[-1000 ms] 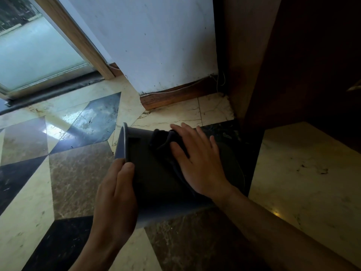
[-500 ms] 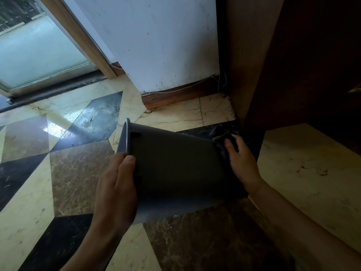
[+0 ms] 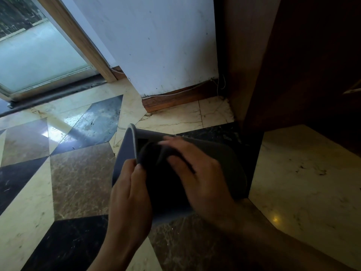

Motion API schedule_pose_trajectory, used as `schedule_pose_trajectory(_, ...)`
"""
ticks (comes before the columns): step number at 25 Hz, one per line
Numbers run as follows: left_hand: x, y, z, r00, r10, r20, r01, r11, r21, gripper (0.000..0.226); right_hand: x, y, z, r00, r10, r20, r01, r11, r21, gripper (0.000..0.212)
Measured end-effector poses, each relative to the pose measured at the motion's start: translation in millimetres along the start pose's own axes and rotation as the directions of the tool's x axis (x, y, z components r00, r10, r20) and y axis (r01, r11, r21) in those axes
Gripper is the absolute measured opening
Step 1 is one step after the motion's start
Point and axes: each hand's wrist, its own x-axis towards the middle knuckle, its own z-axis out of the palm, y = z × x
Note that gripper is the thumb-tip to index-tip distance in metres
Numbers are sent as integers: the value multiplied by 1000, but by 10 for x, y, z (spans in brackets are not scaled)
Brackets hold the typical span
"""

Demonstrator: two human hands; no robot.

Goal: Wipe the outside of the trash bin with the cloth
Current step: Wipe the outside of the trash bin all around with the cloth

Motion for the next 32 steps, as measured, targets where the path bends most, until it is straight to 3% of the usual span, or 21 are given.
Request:
schedule_pose_trajectory(3, -75, -13, 7, 999, 22, 32, -21, 999, -31, 38, 126, -196, 184, 999, -28, 36, 31, 997, -65, 40)
schedule_pose_trajectory(6, -20, -40, -6, 999, 34, 28, -34, 999, -3, 31, 354, 41, 150, 984, 158, 81, -123, 935, -333, 51)
schedule_pose_trajectory(8, 52, -100, -50, 999, 25, 29, -26, 999, 35, 34, 441, 334, 89, 958, 272, 86, -219, 894, -390, 52)
schedule_pose_trajectory(10, 122, -165, -101, 998, -36, 44, 35, 999, 35, 37, 437, 691, -70, 933, 361, 2, -323, 837, -441, 48)
schedule_pose_trajectory(12, 194, -233, -168, 995, -102, 10, 101, 994, 45, 38, 381, 1055, -324, 878, 465, -113, -467, 784, -409, 41)
schedule_pose_trajectory(15, 252, -267, -210, 993, -114, -32, 116, 989, 91, 36, 261, 1391, -640, 721, 667, -187, -693, 693, -200, 37)
schedule_pose_trajectory(18, 289, -298, -208, 992, -123, -20, 125, 981, 150, 35, 169, 1474, -747, 624, 737, -260, -780, 607, -152, 39)
schedule_pose_trajectory(24, 789, 10, -377, 925, -342, 165, 350, 937, -17, 28, 58, 1420, -715, 687, 641, -342, -725, 633, -270, 37)
schedule_pose_trajectory(28, 1476, -20, -304, 867, -488, 100, 448, 852, 272, 46, 83, 1378, -653, 718, 627, -303, -696, 649, -308, 32)
schedule_pose_trajectory(30, 1564, -70, -186, 910, -415, -27, 389, 827, 405, 49, 73, 1354, -627, 713, 641, -285, -701, 651, -291, 32)
schedule_pose_trajectory(32, 1522, -63, -138, 948, -315, -51, 305, 850, 428, 47, 43, 1366, -627, 672, 683, -285, -739, 645, -196, 36)
